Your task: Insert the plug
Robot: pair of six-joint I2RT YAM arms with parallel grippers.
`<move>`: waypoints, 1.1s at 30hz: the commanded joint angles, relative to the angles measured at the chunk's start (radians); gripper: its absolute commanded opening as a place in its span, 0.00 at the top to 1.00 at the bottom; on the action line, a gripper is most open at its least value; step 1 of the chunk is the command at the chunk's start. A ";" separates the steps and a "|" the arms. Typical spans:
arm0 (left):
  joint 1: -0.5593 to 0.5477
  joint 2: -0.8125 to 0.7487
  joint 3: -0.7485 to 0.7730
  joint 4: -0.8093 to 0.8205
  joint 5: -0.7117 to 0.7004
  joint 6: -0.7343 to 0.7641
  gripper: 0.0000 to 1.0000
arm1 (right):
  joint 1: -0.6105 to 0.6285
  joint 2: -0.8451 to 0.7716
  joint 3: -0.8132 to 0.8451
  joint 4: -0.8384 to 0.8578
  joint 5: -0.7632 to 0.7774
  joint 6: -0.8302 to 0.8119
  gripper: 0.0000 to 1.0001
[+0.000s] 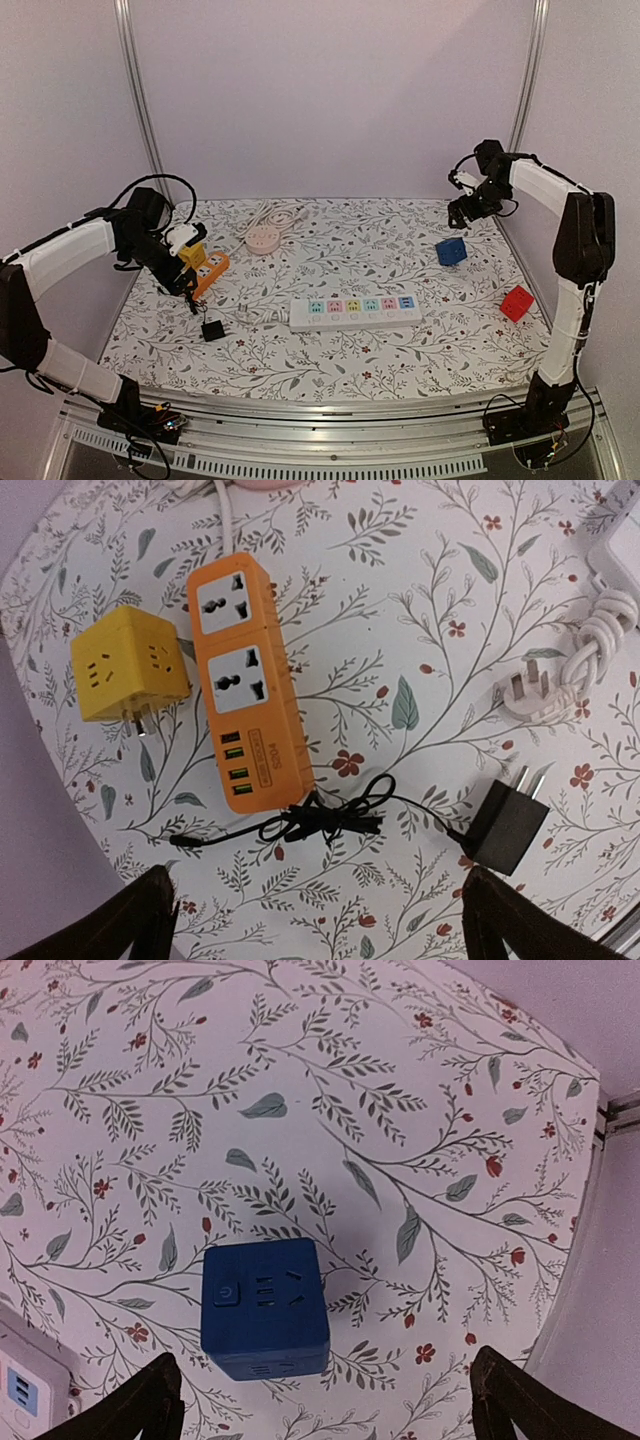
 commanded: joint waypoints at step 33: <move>-0.015 -0.086 0.075 -0.132 -0.008 0.106 0.00 | 0.117 -0.139 -0.273 0.108 -0.318 -0.258 0.92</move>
